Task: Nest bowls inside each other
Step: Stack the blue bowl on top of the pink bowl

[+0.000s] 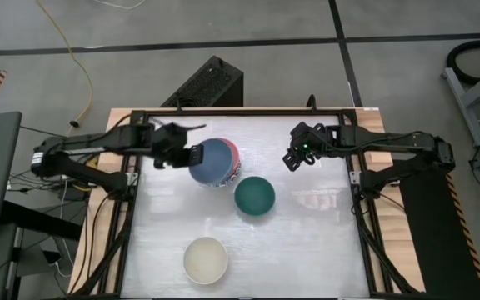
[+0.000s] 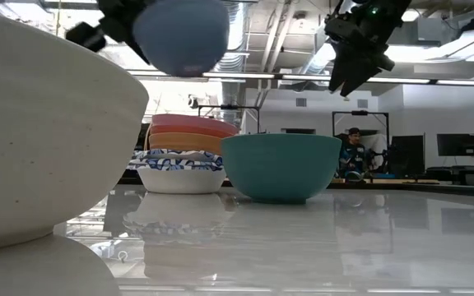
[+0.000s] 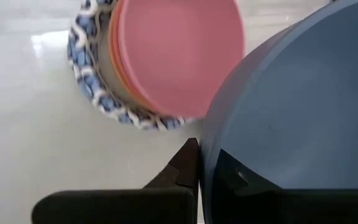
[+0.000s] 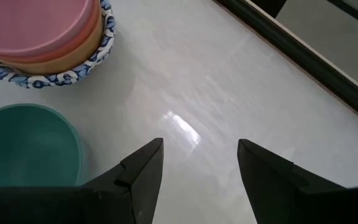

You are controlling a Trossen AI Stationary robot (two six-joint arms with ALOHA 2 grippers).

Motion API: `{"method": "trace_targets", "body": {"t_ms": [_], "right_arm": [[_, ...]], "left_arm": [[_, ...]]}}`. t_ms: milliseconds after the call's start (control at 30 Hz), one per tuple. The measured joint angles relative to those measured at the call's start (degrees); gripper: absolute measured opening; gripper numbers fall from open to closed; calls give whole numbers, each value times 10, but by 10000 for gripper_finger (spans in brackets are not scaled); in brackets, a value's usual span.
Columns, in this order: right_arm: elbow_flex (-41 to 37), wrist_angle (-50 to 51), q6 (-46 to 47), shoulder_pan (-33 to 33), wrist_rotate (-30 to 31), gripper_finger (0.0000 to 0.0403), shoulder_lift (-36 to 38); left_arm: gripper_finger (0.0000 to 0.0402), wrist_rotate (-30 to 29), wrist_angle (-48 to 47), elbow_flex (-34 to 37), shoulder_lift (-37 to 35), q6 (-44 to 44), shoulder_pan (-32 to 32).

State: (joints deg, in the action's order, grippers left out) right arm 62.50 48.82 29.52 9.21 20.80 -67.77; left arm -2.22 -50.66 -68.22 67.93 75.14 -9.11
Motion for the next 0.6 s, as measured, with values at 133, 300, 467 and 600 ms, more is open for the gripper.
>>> {"method": "trace_targets", "body": {"t_ms": [133,300,467,600], "right_arm": [[0,0,0,3,0,228,0],[0,2,0,7,0,228,0],[0,9,0,7,0,228,0],[0,9,0,8,-1,228,0]], "left_arm": [[0,43,1,-18,48,-94,-54],[0,65,-4,-52,105,-188,-104],[0,54,-48,-101,155,-269,-134],[0,48,-80,-136,183,-311,-144]]}}
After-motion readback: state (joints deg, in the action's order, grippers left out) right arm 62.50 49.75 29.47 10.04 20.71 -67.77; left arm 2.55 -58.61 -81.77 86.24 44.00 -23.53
